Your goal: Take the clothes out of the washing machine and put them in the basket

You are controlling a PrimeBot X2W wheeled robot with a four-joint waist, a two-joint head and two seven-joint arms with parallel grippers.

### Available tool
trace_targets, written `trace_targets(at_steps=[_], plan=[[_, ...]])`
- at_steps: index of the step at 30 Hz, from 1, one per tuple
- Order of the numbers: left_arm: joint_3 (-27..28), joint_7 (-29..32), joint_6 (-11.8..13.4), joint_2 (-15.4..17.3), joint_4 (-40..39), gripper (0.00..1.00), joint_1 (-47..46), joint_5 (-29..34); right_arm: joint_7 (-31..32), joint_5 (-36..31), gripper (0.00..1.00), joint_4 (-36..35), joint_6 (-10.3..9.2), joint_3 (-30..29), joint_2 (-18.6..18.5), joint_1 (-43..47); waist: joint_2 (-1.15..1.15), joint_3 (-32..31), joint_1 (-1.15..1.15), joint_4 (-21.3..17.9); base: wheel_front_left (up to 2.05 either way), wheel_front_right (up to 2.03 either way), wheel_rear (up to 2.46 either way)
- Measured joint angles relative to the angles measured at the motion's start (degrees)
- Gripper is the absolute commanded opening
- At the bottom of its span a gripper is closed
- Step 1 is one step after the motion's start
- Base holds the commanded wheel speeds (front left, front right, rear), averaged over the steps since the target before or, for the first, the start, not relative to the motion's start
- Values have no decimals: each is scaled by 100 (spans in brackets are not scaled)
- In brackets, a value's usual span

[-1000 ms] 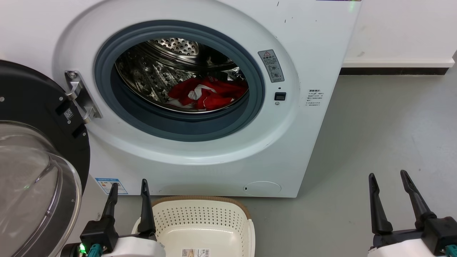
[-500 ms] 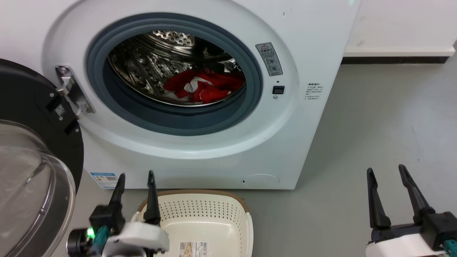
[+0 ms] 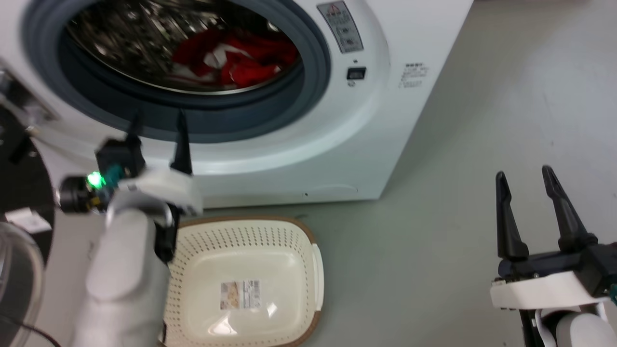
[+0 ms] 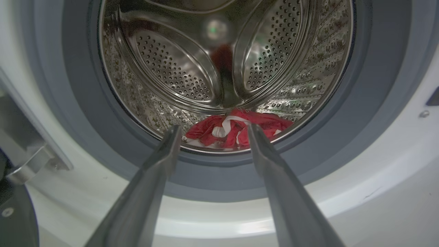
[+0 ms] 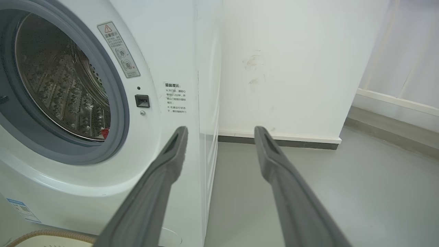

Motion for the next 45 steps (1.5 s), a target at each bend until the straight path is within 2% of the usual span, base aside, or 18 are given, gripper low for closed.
trace_targets(at_steps=[9, 21, 31, 45], plan=[[-140, 147, -272, 564, 1451, 100, -2064, 115, -1, 209, 100, -121, 0, 108, -7, -589, 0, 990, 1, -405, 0, 0, 0], [-374, 832, -447, 1053, 2382, 100, -4053, 203, 0, 511, 100, -255, 0, 242, -10, -1048, 0, 2143, 0, -943, 0, 0, 0], [-677, 1797, -548, 1435, 3012, 100, -5330, 229, 0, 769, 100, -359, 0, 401, -8, -1265, 0, 2839, 0, -1329, 0, 0, 0], [-1150, 3633, -584, 1745, 3669, 100, -6546, 22, 0, 1059, 100, -431, 0, 452, -9, -1434, 0, 3393, -1, -1690, 0, 0, 0]])
